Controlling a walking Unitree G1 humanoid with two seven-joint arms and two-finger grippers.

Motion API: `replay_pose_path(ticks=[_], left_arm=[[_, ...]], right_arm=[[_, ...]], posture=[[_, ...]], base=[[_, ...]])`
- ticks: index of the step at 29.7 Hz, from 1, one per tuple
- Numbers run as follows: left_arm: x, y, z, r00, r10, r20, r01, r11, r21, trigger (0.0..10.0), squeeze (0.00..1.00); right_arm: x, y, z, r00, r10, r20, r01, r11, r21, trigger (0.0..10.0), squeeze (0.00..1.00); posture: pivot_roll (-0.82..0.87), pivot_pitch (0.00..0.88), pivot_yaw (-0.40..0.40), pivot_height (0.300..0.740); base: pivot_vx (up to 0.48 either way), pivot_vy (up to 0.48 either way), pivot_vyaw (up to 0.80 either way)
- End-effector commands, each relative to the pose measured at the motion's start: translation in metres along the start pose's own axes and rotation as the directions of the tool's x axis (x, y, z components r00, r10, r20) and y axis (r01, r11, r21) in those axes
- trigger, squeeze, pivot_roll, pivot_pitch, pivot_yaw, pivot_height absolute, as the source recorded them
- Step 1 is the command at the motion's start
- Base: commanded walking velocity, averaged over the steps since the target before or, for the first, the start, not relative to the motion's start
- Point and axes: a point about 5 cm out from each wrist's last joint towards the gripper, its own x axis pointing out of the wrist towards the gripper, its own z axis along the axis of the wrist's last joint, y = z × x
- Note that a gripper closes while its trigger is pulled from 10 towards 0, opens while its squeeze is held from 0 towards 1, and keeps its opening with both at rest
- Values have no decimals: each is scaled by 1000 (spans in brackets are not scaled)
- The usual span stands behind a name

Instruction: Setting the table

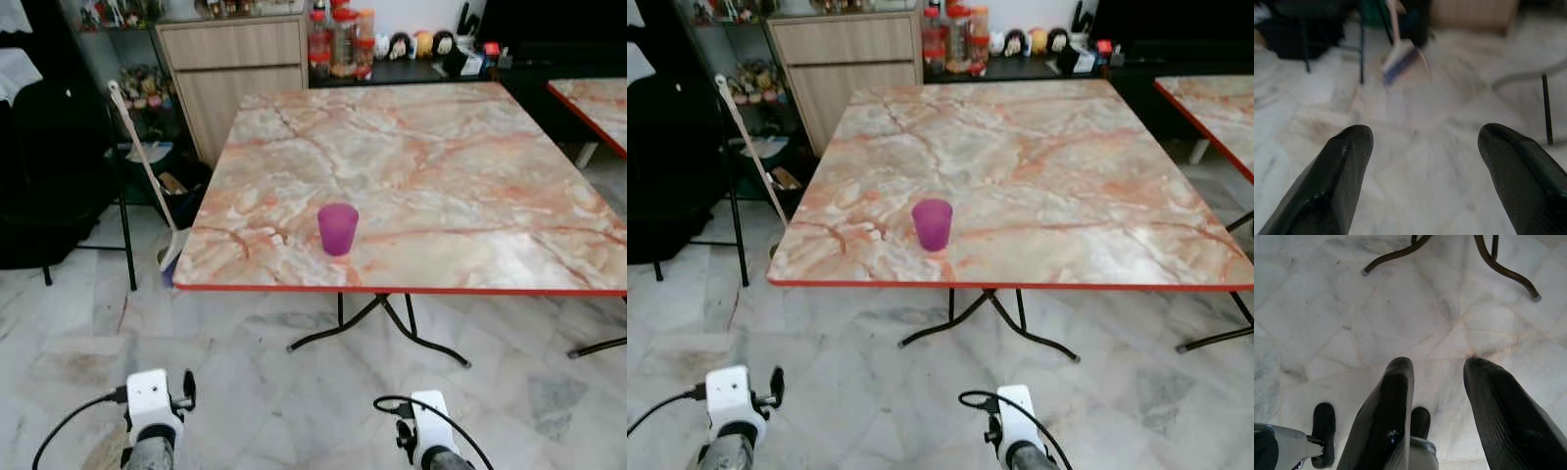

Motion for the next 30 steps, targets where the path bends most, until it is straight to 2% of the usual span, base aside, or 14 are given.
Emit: replay_pose_path(ticks=[1, 3, 5, 7, 9, 11, 12, 14, 17, 20, 23, 24, 27, 30], left_arm=[[5, 5, 19, 994, 56, 98, -53, 998, -34, 10000, 0], [12, 7, 35, 984, 83, 158, -77, 996, -41, 10000, 0], [24, 7, 62, 965, 96, 245, -85, 995, -57, 10000, 0], [26, 6, 67, 961, 97, 259, -84, 995, -60, 10000, 0], [33, 4, 83, 949, 87, 304, -71, 996, -62, 10000, 0], [40, -3, 103, 936, 59, 347, -39, 997, -63, 10000, 0], [47, -14, 119, 927, 21, 375, 7, 997, -75, 10000, 0], [52, -23, 128, 923, -13, 384, 46, 996, -76, 10000, 0], [54, -29, 133, 922, -41, 385, 73, 995, -67, 10000, 0], [61, -68, 151, 903, -156, 400, 204, 976, -81, 10000, 0], [61, -79, 153, 899, -188, 395, 236, 969, -77, 10000, 0], [61, -88, 154, 897, -216, 386, 264, 962, -75, 10000, 0], [58, -99, 151, 894, -254, 369, 300, 951, -73, 10000, 0], [56, -102, 147, 894, -268, 358, 312, 947, -72, 10000, 0]], right_arm=[[1, 2, 3, 1000, 12, 4, -12, 1000, -12, 10000, 0], [1, 2, 3, 1000, 15, 5, -15, 1000, -14, 10000, 0], [1, 3, 4, 1000, 20, 5, -20, 1000, -21, 10000, 0], [1, 3, 4, 1000, 21, 5, -21, 1000, -22, 10000, 0], [1, 4, 4, 1000, 22, 5, -22, 1000, -23, 10000, 0], [1, 5, 5, 1000, 22, 5, -22, 1000, -22, 10000, 0], [2, 5, 5, 1000, 21, 5, -21, 1000, -20, 10000, 0], [2, 5, 5, 1000, 21, 4, -21, 1000, -19, 10000, 0], [2, 5, 5, 1000, 21, 4, -21, 1000, -20, 10000, 0], [2, 5, 5, 1000, 16, 3, -16, 1000, -14, 10000, 0], [2, 5, 5, 1000, 14, 3, -14, 1000, -11, 10000, 0], [1, 5, 4, 1000, 12, 3, -12, 1000, -9, 10000, 0], [1, 4, 3, 1000, 7, -2, -7, 1000, 7, 10000, 0], [1, 5, 2, 1000, 10, -8, -9, 1000, 19, 10000, 0]], posture=[[80, 0, 22, 740], [87, 0, 19, 740], [91, 0, 17, 740], [92, 0, 17, 740], [91, 0, 17, 740], [81, 0, 24, 740], [76, 0, 27, 740], [74, 0, 27, 740], [74, 0, 27, 740], [59, 0, 31, 740], [50, 0, 33, 740], [46, 0, 34, 740], [45, 0, 37, 740], [46, 0, 40, 740]], base=[[0, 0, 0], [0, 0, 0], [0, 0, 0], [0, 0, 0], [0, 0, 0], [0, 0, 0], [0, 0, 0], [0, 0, 0], [0, 0, 0], [0, 0, 0], [86, 0, 0], [296, 0, 0], [314, 0, 0], [335, 0, -258]])
